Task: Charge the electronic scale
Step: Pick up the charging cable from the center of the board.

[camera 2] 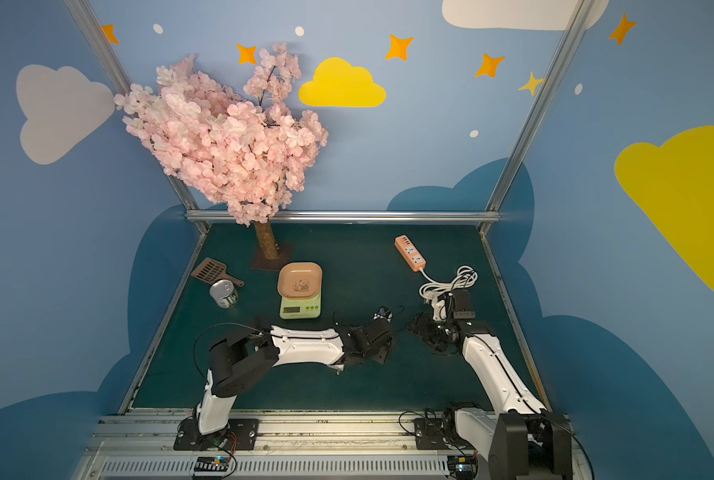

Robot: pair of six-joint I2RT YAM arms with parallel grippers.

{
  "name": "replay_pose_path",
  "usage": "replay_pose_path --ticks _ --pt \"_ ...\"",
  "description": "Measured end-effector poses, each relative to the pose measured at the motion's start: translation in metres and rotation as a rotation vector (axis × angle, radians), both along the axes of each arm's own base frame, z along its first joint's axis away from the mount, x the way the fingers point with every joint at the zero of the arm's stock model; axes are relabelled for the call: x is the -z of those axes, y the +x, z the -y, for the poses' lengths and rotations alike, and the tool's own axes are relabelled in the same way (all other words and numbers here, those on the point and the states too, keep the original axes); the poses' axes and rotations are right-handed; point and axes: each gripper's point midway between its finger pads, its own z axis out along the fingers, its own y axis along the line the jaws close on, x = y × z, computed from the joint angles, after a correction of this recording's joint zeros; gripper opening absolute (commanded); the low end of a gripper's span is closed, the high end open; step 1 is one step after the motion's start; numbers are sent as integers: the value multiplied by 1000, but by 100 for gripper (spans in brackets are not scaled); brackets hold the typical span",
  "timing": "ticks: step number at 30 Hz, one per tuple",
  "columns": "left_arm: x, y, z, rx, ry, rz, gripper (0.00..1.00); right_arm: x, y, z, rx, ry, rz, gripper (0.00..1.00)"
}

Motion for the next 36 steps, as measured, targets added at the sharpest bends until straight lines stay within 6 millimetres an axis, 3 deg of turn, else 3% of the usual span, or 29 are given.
replay_pose_path --ticks 6,12,15,18,23,29,36 --pt "0 12 -9 42 -34 17 3 -5 5 -7 -47 4 51 65" --pt "-2 23 -46 148 -38 33 3 -19 16 -28 -153 38 197 65" --pt "-14 30 -60 229 -55 55 3 -25 18 -43 -231 62 289 63" --pt "-36 36 -70 303 -97 88 4 -39 21 -61 -326 86 400 62" --pt "-93 43 -86 413 -154 225 3 -78 17 -94 -525 114 662 62" --pt "-156 30 -91 565 -196 397 3 -108 3 -117 -714 123 886 61" --pt "-194 9 -99 682 -220 496 5 -129 -6 -127 -840 127 1034 61"
